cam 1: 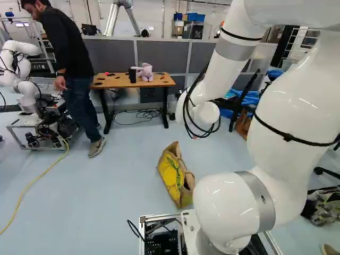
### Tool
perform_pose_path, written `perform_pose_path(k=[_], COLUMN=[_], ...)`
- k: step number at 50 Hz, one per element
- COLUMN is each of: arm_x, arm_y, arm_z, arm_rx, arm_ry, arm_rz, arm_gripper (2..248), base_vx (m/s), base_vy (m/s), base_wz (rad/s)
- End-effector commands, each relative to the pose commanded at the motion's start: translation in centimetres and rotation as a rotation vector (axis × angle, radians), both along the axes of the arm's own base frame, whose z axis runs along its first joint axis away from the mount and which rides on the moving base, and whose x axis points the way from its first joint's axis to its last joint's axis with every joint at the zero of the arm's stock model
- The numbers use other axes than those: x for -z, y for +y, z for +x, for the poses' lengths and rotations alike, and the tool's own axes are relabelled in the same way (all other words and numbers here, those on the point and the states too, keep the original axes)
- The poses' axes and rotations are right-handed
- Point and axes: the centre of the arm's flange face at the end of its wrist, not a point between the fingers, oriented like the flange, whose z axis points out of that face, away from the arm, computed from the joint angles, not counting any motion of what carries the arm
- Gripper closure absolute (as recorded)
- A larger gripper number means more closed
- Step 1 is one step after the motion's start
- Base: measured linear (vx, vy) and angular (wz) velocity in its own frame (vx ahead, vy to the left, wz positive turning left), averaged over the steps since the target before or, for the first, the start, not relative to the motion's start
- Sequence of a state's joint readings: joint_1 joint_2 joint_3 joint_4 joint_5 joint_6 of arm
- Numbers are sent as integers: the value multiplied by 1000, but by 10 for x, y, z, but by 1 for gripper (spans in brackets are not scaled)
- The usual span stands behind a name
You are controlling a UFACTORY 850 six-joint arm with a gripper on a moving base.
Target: Pick up the bag on the ground and place it on the table
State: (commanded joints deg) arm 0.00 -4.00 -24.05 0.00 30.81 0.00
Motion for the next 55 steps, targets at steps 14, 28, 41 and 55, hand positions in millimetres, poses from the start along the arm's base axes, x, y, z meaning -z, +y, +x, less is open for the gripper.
perform_pose_path(k=[14, 28, 41, 55], arm_x=[10, 24, 42, 60], arm_y=[0, 0, -2, -3], arm_z=[19, 39, 63, 72], arm_rx=[0, 0, 5, 6], arm_ry=[139, 285, 338, 370], arm_rz=[0, 0, 1, 1], arm_gripper=[3, 3, 3, 3], base_vx=[0, 0, 0, 0], base_vy=[0, 0, 0, 0], base_wz=[0, 0, 0, 0])
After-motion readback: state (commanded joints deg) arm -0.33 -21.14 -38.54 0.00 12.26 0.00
